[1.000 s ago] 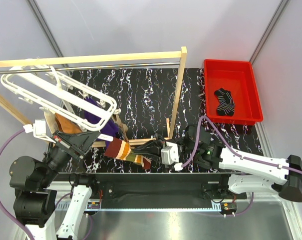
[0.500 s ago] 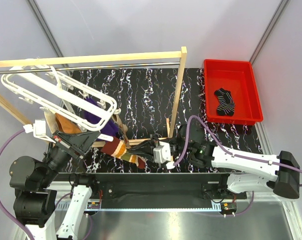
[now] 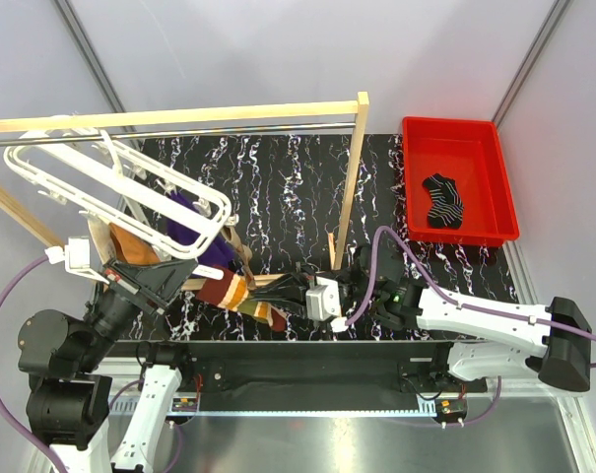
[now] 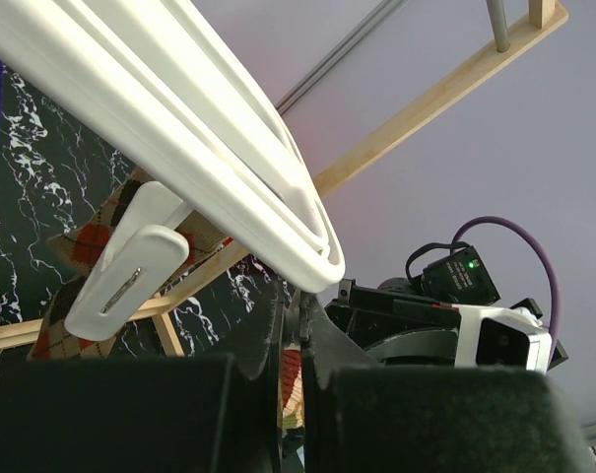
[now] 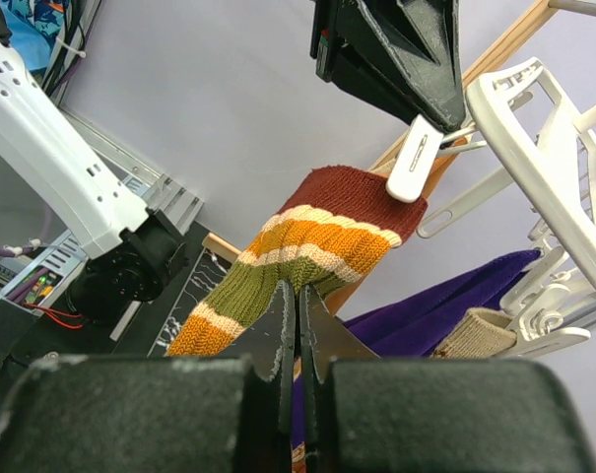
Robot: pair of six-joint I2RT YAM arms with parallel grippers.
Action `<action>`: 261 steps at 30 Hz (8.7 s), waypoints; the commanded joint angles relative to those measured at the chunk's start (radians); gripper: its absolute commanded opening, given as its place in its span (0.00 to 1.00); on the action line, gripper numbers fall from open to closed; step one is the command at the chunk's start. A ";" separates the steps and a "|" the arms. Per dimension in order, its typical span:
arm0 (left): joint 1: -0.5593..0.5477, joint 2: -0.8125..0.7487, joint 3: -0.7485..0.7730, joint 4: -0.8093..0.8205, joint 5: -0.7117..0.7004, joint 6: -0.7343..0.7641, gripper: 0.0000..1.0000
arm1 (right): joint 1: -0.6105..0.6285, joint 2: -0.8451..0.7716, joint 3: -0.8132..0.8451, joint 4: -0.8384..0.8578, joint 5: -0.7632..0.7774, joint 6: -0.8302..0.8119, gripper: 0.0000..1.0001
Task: Clip the socks to the hanger
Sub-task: Clamp the sock onto the hanger, then rotate the hanger, then open the clamp at the hanger.
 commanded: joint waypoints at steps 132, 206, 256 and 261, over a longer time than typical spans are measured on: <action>-0.012 -0.034 -0.063 -0.166 -0.349 0.248 0.54 | 0.187 0.405 0.341 0.040 0.453 0.723 0.60; -0.012 0.122 -0.183 0.352 -0.249 0.151 0.63 | 0.010 0.042 0.144 -0.007 0.335 0.344 0.77; -0.023 0.113 -0.164 0.335 -0.252 0.160 0.61 | 0.019 0.489 0.346 0.563 0.802 0.305 0.50; -0.023 0.114 -0.166 0.332 -0.252 0.160 0.61 | 0.020 0.500 0.352 0.568 0.806 0.315 0.44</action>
